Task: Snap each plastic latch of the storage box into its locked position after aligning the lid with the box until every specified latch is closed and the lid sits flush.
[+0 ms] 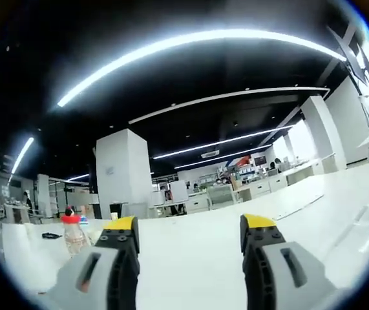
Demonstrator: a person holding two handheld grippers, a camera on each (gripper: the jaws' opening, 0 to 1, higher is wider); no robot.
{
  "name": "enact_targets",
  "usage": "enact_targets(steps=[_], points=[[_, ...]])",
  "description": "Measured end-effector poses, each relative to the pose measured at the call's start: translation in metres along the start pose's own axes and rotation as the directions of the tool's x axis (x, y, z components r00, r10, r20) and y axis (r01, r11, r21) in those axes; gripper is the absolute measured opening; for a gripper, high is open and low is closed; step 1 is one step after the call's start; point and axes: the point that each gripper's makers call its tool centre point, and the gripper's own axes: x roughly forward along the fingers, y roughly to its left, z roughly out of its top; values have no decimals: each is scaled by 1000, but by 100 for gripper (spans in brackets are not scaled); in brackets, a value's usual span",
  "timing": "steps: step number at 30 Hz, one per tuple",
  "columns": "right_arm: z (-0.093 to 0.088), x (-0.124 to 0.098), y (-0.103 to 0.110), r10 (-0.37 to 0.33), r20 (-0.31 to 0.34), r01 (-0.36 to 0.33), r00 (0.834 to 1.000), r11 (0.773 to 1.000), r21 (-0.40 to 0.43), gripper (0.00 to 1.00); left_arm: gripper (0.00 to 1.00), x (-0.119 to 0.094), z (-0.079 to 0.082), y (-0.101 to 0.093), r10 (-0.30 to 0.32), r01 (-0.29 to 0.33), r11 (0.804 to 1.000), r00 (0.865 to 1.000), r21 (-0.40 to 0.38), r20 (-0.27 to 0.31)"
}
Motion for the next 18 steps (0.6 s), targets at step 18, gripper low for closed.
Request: enact_targets(steps=[18], points=[[2, -5, -11, -30, 25, 29, 999, 999, 46, 33, 62, -2, 48, -87, -327, 328, 944, 944, -32, 33]])
